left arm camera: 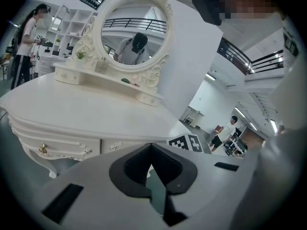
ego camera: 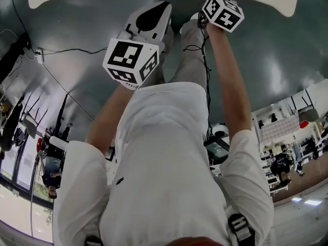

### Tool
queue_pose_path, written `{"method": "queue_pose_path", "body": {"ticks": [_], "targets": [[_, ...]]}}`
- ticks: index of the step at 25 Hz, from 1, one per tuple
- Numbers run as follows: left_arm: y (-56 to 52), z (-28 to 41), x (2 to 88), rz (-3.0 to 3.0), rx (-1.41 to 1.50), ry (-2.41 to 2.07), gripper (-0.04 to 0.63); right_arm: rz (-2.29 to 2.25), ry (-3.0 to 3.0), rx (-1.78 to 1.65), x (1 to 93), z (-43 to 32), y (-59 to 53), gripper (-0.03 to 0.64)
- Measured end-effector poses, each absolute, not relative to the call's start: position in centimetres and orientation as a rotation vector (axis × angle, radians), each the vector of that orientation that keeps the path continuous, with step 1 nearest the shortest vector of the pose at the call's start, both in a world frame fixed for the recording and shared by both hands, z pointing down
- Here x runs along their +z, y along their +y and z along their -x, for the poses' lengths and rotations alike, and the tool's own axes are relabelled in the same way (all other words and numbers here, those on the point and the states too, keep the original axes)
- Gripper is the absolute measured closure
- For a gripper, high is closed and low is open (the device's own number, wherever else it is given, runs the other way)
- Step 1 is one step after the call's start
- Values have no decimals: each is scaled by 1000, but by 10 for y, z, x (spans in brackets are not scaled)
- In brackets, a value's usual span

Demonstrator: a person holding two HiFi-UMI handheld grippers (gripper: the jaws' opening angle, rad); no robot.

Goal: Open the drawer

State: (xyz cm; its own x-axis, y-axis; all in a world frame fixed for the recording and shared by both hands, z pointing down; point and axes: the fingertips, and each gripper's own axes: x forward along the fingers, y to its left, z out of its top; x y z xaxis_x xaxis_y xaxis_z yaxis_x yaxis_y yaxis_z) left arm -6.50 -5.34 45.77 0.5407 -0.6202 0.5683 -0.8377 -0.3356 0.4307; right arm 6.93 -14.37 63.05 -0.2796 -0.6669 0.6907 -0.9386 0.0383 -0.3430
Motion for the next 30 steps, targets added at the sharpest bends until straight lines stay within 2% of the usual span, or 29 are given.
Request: {"method": "queue_pose_path", "body": {"ticks": [5, 11, 30], "targets": [[-51, 66, 455, -2078, 398, -1176, 586, -1629, -1959, 1097, 632, -72, -141, 417], [-50, 65, 455, -2075, 399, -1179, 586, -1634, -1911, 1090, 638, -75, -140, 477], [-40, 53, 459, -2076, 401, -1167, 586, -1658, -1887, 1109, 642, -82, -126, 482]]}}
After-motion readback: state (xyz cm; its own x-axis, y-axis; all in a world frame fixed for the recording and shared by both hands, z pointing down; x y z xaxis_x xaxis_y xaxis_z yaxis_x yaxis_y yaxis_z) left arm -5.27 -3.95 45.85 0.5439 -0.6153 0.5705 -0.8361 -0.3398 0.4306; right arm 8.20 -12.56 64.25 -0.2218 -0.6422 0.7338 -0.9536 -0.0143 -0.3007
